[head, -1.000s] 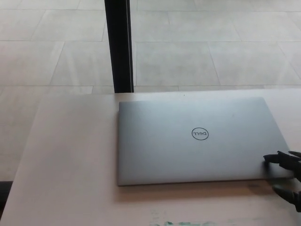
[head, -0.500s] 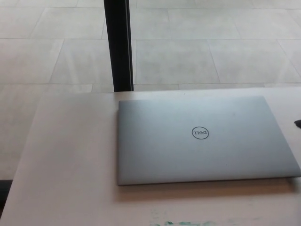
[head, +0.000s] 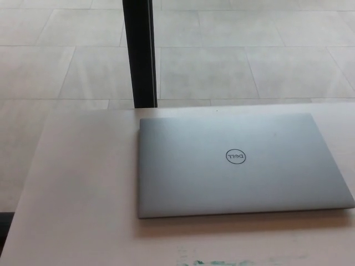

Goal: The robot uses its right hand to push down on the lid of a laptop kept in the middle of the desk to close it

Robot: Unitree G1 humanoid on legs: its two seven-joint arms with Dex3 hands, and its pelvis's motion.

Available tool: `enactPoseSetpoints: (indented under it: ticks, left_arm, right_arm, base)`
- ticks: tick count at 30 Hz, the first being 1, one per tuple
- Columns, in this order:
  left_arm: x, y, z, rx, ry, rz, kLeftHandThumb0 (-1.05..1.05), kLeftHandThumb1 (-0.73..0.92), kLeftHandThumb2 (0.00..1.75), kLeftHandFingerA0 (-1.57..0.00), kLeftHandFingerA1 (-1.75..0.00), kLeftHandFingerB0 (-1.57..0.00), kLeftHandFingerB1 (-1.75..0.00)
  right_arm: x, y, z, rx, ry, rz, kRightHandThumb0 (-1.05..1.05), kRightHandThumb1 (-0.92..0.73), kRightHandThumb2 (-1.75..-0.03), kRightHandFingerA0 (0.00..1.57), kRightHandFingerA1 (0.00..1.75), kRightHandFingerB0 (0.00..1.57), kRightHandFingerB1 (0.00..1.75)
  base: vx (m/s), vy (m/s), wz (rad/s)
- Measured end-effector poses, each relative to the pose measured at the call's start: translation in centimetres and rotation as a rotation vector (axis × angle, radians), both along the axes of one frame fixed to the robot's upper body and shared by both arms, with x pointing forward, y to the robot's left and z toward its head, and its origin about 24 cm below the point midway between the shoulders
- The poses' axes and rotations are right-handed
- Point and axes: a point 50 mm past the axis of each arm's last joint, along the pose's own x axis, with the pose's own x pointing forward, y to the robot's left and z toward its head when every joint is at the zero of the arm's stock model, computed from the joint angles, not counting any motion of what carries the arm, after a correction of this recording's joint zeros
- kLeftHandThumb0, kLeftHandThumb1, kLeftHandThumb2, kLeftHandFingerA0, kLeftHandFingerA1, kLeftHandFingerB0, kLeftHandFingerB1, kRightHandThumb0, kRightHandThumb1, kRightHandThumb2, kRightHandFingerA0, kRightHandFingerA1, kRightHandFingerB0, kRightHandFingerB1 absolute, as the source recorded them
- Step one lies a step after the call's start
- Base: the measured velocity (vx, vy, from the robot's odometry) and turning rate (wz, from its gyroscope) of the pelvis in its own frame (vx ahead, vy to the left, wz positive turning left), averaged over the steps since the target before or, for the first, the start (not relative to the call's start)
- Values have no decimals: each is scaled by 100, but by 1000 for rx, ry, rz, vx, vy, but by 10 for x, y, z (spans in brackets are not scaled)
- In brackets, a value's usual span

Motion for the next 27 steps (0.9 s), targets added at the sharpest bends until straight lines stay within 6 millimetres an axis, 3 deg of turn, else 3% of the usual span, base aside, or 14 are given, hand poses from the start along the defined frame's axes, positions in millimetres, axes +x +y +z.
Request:
enactPoseSetpoints:
  ticks: [1, 2, 4, 5, 6, 8, 13, 14, 15, 16, 20, 22, 24, 27]
  left_arm:
    - [0, 0, 0, 0, 1, 0, -105, 84, 84, -35, -46, -29, -38]
    - [0, 0, 0, 0, 1, 0, -105, 83, 76, -36, -46, -29, -38]
    - [-1, 0, 0, 0, 2, 1, -105, 83, 76, -36, -46, -29, -38]
    - [-1, 0, -1, 0, 3, 1, -105, 83, 75, -37, -45, -29, -38]
    - [-1, 0, -1, -1, 4, 2, -105, 85, 82, -36, -45, -28, -37]
    - [-2, 0, -1, -1, 6, 2, -105, 82, 75, -35, -44, -28, -37]
    - [-6, 1, -4, -3, 20, 7, -105, 84, 76, -37, -48, -28, -39]
    - [-8, 1, -5, -4, 25, 9, -105, 83, 76, -39, -50, -29, -40]
    - [-9, 1, -5, -4, 28, 10, -105, 82, 76, -40, -49, -28, -39]
    - [-10, 1, -6, -6, 32, 12, -105, 83, 76, -42, -49, -29, -38]
    - [-16, 2, -10, -13, 51, 27, -105, 82, 75, -40, -50, -30, -40]
    - [-18, 2, -11, -17, 58, 36, -105, 82, 76, -41, -50, -30, -41]
    - [-20, 2, -13, -21, 66, 48, -105, 82, 76, -39, -50, -29, -41]
    - [-23, 3, -14, -25, 77, 68, -105, 84, 76, -39, -50, -29, -40]
  right_arm:
    - [-5, -6, -1, 17, -6, -27, -85, -89, -67, 77, 125, 36, 94]
    - [-11, -12, -3, 35, -12, -56, -85, -89, -68, 73, 128, 33, 95]
    - [-24, -25, -6, 71, -23, -118, -85, -89, -68, 73, 128, 33, 95]
    - [-29, -29, -8, 85, -28, -142, -85, -67, -96, 82, 115, 46, 87]
    - [-37, -36, -10, 108, -40, -180, -81, -88, -67, 79, 126, 43, 93]
    - [-48, -45, -12, 135, -54, -229, -81, -90, -67, 74, 129, 39, 93]
    - [-83, -70, -22, 237, -116, -400, -78, -89, -68, 65, 127, 39, 90]
    - [-92, -75, -24, 262, -133, -442, -79, -75, -117, 73, 110, 40, 80]
    - [-98, -79, -26, 279, -146, -471, -81, -76, -117, 68, 110, 39, 81]
    - [-106, -83, -29, 304, -164, -512, -83, -89, -69, 56, 131, 33, 91]
    - [-137, -96, -45, 408, -239, -683, -86, -90, -69, 53, 133, 26, 93]
    - [-151, -99, -55, 454, -261, -764, -83, -88, -68, 54, 131, 29, 90]
    - [-162, -99, -67, 482, -254, -827, -83, -82, -66, 66, 127, 30, 85]
    - [-174, -91, -91, 527, -223, -890, -85, -80, -66, 62, 124, 32, 82]
  base:
    - [0, 0, 0]
    - [0, 0, 0]
    - [0, 0, 0]
    - [0, 0, 0]
    - [0, 0, 0]
    - [0, 0, 0]
    - [0, 0, 0]
    - [0, 0, 0]
    - [0, 0, 0]
    - [0, 0, 0]
    - [0, 0, 0]
    - [0, 0, 0]
    - [0, 0, 0]
    - [0, 0, 0]
